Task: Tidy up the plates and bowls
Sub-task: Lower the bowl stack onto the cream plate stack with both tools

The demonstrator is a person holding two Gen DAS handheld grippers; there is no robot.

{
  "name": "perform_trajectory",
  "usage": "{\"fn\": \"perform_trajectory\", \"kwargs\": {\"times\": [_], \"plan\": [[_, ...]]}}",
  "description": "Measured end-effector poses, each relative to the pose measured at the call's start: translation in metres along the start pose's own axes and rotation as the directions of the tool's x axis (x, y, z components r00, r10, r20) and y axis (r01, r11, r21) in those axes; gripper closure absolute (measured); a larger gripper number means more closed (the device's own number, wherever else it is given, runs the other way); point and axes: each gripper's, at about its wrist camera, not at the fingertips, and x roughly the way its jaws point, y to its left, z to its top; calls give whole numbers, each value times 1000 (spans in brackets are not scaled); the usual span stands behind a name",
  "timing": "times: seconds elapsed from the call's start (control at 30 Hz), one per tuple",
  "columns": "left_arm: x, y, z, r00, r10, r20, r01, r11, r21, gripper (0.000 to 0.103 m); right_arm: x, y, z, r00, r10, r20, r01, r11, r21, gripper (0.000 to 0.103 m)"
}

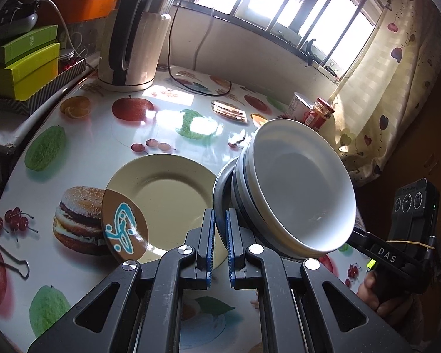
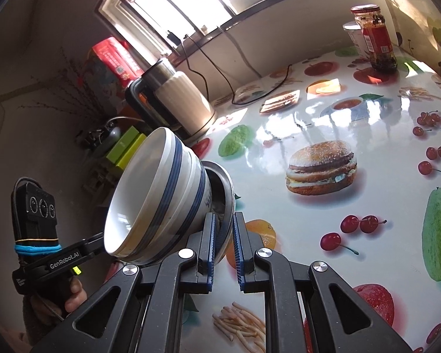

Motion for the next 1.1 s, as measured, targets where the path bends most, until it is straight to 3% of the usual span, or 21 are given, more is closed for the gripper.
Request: {"fn": "perform_trajectory", "kwargs": {"times": [1.1], "plan": [[-8, 37, 9, 999, 49, 21, -48, 997, -58, 97, 41, 27, 9, 998, 31, -54, -34, 998, -45, 90]]}}
